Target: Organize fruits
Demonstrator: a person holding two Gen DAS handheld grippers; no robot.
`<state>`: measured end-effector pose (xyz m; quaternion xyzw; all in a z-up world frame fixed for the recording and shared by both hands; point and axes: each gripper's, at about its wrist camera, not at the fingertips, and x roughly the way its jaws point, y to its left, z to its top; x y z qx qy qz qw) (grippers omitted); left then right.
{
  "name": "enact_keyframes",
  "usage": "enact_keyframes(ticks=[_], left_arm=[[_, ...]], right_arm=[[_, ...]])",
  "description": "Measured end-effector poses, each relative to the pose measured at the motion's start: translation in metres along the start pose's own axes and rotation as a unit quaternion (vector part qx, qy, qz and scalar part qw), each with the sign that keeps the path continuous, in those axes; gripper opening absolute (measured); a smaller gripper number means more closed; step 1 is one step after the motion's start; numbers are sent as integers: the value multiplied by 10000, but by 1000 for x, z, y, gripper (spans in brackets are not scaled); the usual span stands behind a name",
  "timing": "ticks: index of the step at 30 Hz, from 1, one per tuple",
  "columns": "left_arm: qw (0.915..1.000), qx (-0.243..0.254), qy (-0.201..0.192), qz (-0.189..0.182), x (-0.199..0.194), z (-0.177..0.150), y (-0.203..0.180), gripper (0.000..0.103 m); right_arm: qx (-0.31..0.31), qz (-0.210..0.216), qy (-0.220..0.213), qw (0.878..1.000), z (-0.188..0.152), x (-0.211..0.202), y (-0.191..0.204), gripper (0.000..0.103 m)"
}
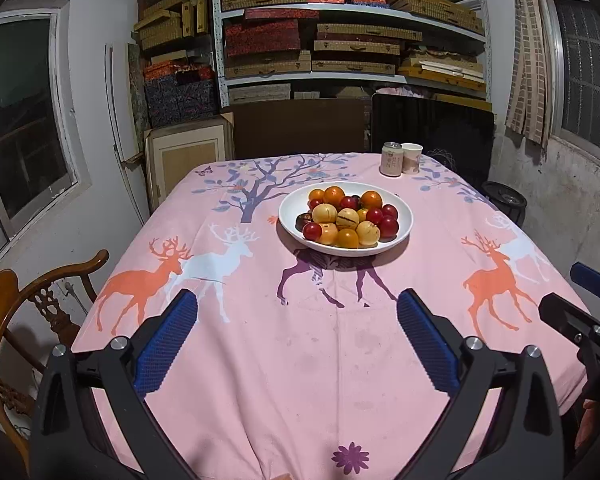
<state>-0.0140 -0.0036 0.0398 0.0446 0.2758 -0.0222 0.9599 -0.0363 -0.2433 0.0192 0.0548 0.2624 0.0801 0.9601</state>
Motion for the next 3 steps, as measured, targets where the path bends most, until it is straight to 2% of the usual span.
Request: enact_keyframes(ticks=[3], left_arm=[[10000, -36, 37, 39, 5, -1, 1, 98]], right_arm=[[-1, 4, 37, 10000, -1, 2, 1, 99]])
